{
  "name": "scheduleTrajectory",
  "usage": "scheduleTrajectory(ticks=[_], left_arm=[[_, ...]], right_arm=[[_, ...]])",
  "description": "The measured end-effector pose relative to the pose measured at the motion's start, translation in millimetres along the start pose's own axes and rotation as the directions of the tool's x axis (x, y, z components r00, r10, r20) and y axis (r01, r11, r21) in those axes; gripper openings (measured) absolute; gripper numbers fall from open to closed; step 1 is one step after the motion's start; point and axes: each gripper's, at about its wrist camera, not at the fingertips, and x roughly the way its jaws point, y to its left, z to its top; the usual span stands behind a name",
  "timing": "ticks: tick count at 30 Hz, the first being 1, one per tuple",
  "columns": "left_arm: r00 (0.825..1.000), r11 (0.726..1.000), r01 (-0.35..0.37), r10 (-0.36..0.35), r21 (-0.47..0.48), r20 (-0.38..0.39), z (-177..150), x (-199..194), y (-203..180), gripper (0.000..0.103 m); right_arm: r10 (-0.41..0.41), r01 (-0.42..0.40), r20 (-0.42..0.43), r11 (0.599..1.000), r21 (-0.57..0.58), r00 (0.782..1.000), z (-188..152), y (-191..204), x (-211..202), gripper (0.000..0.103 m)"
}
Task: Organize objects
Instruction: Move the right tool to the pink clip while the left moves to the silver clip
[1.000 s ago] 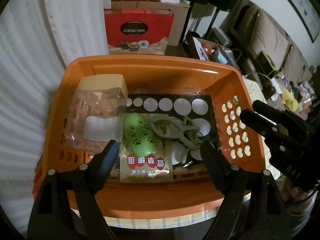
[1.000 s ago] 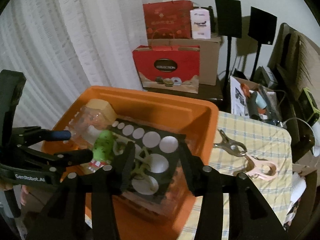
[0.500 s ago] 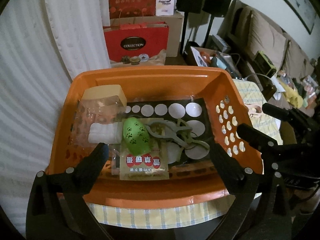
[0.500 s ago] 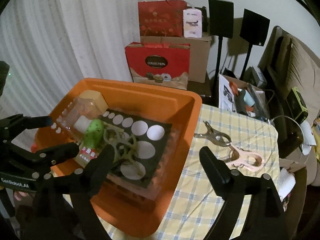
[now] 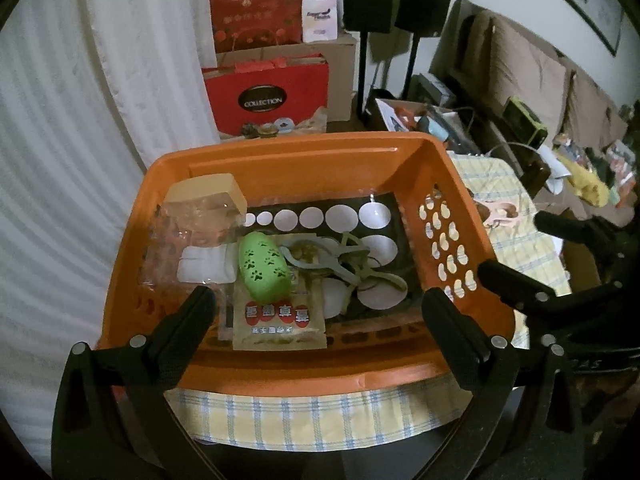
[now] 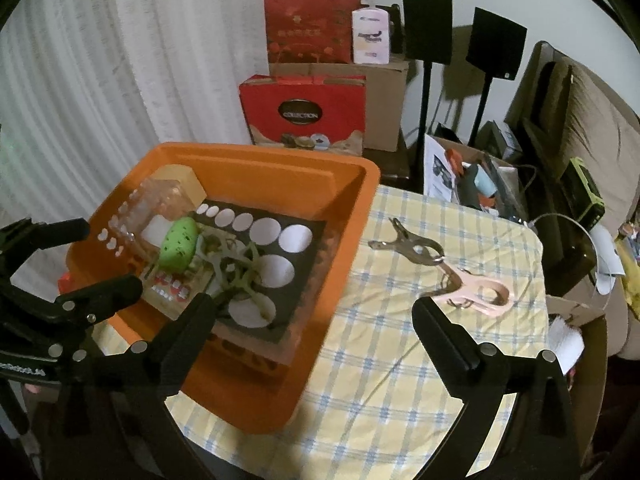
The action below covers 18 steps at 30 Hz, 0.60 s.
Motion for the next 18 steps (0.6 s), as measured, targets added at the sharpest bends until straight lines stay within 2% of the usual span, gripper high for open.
scheduleTrajectory(ticks=[2, 8, 15, 18], left_arm=[[1.0, 1.0, -0.018, 0.017, 0.002, 0.009, -2, 0, -3, 0.103], [1.0, 1.0, 0.023, -0.023, 0.004, 0.004, -6, 4, -14, 0.103], [0.999, 0.999, 0.052, -0.053, 0.01, 0.005, -4, 7, -33, 0.103], [0.993, 0.993, 0.114, -0.114, -0.004, -0.001, -1, 9, -41, 0.103]], right_arm=[[-0.001, 0.001, 0.0, 1.0, 0.004, 1.0, -4, -4, -4, 0.1], [-0.009, 0.008, 0.005, 1.0, 0.026, 1.0, -14, -23, -15, 0.1], [-0.054, 0.054, 0.01, 0.997, 0.053, 0.998, -25, -60, -25, 0.1], [-0.066, 0.065, 0.01, 0.994, 0.082, 0.998, -28, -81, -29, 0.1]])
